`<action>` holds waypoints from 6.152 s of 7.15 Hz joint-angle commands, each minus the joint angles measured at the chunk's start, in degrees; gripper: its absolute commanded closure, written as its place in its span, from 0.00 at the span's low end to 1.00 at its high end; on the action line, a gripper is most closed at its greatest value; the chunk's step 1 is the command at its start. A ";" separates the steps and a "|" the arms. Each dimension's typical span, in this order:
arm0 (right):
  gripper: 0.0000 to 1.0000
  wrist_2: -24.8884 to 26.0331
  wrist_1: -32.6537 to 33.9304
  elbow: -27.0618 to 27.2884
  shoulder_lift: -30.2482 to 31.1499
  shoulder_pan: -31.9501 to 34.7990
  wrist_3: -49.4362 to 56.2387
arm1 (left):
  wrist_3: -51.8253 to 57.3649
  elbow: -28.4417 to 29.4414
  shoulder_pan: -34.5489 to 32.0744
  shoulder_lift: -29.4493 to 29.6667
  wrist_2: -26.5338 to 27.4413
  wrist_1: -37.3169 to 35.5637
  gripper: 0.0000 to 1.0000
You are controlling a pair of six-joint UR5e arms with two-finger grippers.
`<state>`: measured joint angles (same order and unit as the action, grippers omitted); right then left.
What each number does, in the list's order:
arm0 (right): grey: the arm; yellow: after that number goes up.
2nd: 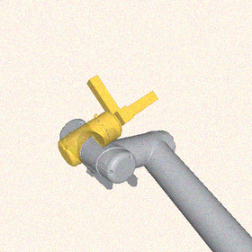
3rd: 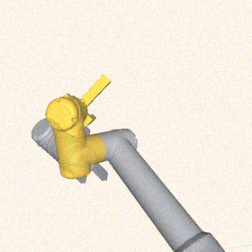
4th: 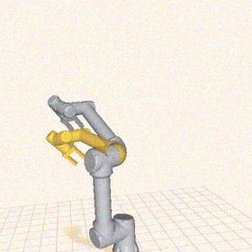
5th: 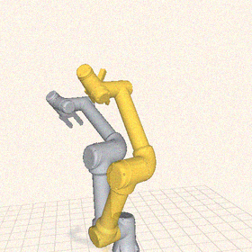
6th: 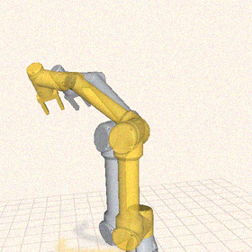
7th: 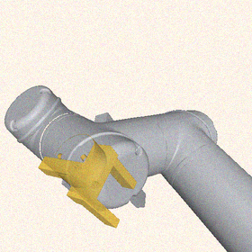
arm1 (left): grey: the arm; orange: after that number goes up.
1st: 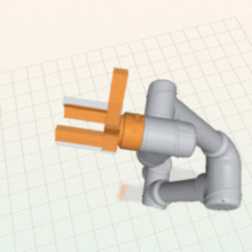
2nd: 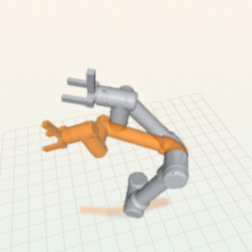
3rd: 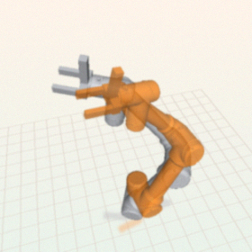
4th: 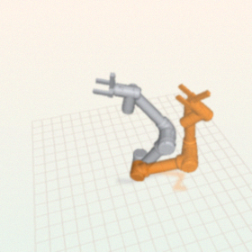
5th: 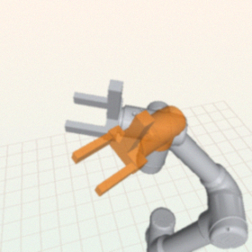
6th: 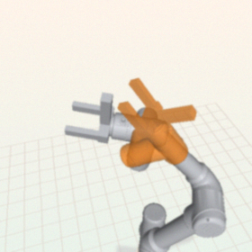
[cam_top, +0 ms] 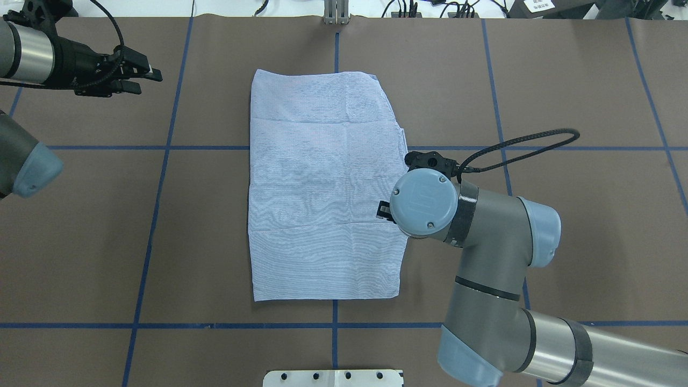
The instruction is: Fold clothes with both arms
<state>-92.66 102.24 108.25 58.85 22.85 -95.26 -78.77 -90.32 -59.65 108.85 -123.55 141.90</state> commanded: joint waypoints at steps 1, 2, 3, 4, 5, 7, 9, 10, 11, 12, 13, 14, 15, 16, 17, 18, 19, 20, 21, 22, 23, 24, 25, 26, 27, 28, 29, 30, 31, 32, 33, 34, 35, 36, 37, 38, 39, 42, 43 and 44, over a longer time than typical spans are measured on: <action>0.00 0.72 -5.28 0.65 0.82 -4.19 -21.98 | 0.02 -0.03 -0.03 -0.04 -0.02 -0.05 0.34; 0.02 1.68 -5.38 0.73 1.08 -5.43 -29.91 | 0.02 0.06 0.06 -0.13 0.07 0.04 0.34; 0.05 1.95 -5.38 0.73 1.52 -6.49 -37.64 | 0.02 0.06 -0.02 -0.13 0.07 0.04 0.34; 0.08 2.04 -5.47 0.82 2.22 -6.94 -42.07 | -0.06 -0.03 -0.03 -0.13 0.07 0.04 0.34; 0.13 2.13 -7.91 0.65 3.27 -7.11 -47.68 | -0.06 -0.12 -0.03 -0.13 0.24 0.04 0.34; 0.14 3.27 -15.47 0.56 6.79 -8.43 -51.69 | -0.06 -0.12 -0.03 -0.13 0.42 0.04 0.34; 0.13 3.71 -15.49 0.03 6.80 -10.10 -51.61 | -0.15 -0.38 -0.03 -0.13 0.59 0.04 0.34; 0.13 4.24 -15.49 -0.32 6.80 -10.71 -51.61 | -0.15 -0.38 -0.03 -0.13 0.59 0.04 0.34; 0.14 4.33 -15.49 -0.41 6.80 -10.89 -51.52 | -0.06 -0.38 -0.03 -0.04 0.59 0.04 0.34; 0.15 4.33 -15.49 -1.02 6.71 -10.98 -51.43 | -0.06 -0.47 -0.11 -0.13 0.59 0.04 0.34; 0.20 4.59 -15.49 -1.29 6.54 -10.81 -50.91 | -0.15 -0.91 -0.29 -0.13 0.51 0.04 0.34; 0.30 4.68 -15.49 -1.29 6.27 -10.55 -50.99 | -0.15 -1.17 -0.29 -0.22 0.59 -0.05 0.34; 0.46 4.68 -15.49 -1.29 6.36 -10.54 -50.99 | -0.15 -1.17 -0.29 -0.22 0.51 -0.05 0.34; 0.53 4.77 -15.49 -1.72 6.36 -10.54 -50.91 | -0.15 -1.17 -0.29 -0.22 0.51 -0.05 0.34; 0.57 4.94 -15.58 -1.73 6.19 -10.54 -50.82 | -0.15 -1.17 -0.38 -0.22 0.51 -0.05 0.34; 0.69 4.95 -15.58 -1.81 6.10 -10.54 -50.90 | -0.15 -1.26 -0.38 -0.22 0.51 -0.05 0.34; 0.79 4.95 -15.67 -1.99 6.10 -10.54 -50.90 | -0.15 -1.35 -0.46 -0.22 0.51 -0.05 0.34; 1.00 4.95 -15.67 -1.90 5.92 -10.54 -51.08 | -0.15 -1.61 -0.46 -0.65 0.42 -0.05 0.34; 1.00 4.86 -15.75 -1.82 5.92 -10.54 -50.99 | -0.15 -1.70 -0.46 -0.83 0.42 -0.05 0.34; 1.00 4.86 -16.02 -1.47 5.75 -10.46 -50.99 | -0.33 -1.96 -0.46 -1.01 0.51 -0.05 0.34; 1.00 4.86 -16.02 -0.86 5.48 -10.11 -50.82 | -0.50 -2.05 -0.46 -1.10 0.59 -0.05 0.32; 1.00 4.60 -15.41 0.46 5.48 -9.58 -50.73 | -0.76 -2.14 -0.46 -1.10 0.77 -0.05 0.30; 1.00 4.33 -13.66 1.60 5.83 -9.32 -50.64 | -4.94 -3.27 0.06 -1.01 0.94 -0.05 0.28; 1.00 4.42 -12.17 1.79 5.83 -9.40 -50.64 | -11.60 -7.02 2.59 -2.58 1.03 0.04 0.27; 1.00 4.42 -12.15 1.87 5.66 -9.40 -50.64 | -16.97 -12.37 6.27 -6.33 2.86 0.04 0.27; 1.00 4.42 -12.15 1.88 5.74 -9.40 -50.64 | -23.38 -14.95 13.26 -7.68 8.71 0.04 0.26; 1.00 4.42 -12.15 1.88 6.01 -9.31 -50.64 | -28.58 -15.15 20.29 -7.69 15.12 -0.57 0.26; 1.00 4.42 -12.15 1.88 6.10 -9.40 -50.64 | -33.50 -15.50 25.59 -7.43 18.75 -3.97 0.26; 1.00 4.42 -12.15 1.88 6.01 -9.40 -50.64 | -38.68 -16.63 31.99 -7.34 23.49 -6.35 0.26; 1.00 4.42 -12.15 1.88 6.10 -9.40 -50.64 | -41.78 -17.25 37.97 -7.60 28.84 -7.16 0.26; 1.00 4.42 -12.15 1.88 5.92 -9.40 -50.64 | -45.20 -17.26 41.77 -7.43 31.42 -9.34 0.26; 1.00 4.42 -12.15 1.88 5.92 -9.31 -50.64 | -46.46 -17.08 44.59 -7.43 33.45 -9.80 0.27; 1.00 4.42 -12.15 1.96 6.01 -9.31 -50.64 | -46.47 -16.82 45.23 -7.69 34.42 -9.98 0.27; 1.00 4.42 -12.15 2.22 6.10 -9.31 -50.64 | -46.56 -16.73 45.76 -7.78 34.61 -9.98 0.28; 1.00 4.42 -12.15 2.23 6.18 -9.31 -50.64 | -47.34 -16.29 47.59 -7.78 34.70 -9.98 0.29; 1.00 4.42 -12.15 2.23 6.10 -9.31 -50.64 | -48.31 -16.29 48.39 -7.86 34.78 -9.98 0.32; 1.00 4.42 -12.15 2.23 6.18 -9.23 -50.64 | -48.49 -16.29 48.84 -7.86 35.65 -9.98 0.37; 1.00 4.42 -12.15 2.23 6.27 -9.31 -50.64 | -48.58 -16.46 49.11 -7.86 37.24 -10.16 1.00; 1.00 4.42 -11.98 2.23 6.27 -9.23 -50.64 | -48.58 -17.08 49.02 -7.95 37.24 -10.24 1.00; 1.00 4.51 -11.80 2.31 6.19 -9.31 -50.64 | -48.58 -18.30 48.93 -8.04 37.16 -10.24 1.00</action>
<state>-88.22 90.24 110.51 65.10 13.56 -145.90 -127.35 -107.43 -10.62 100.90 -86.37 131.70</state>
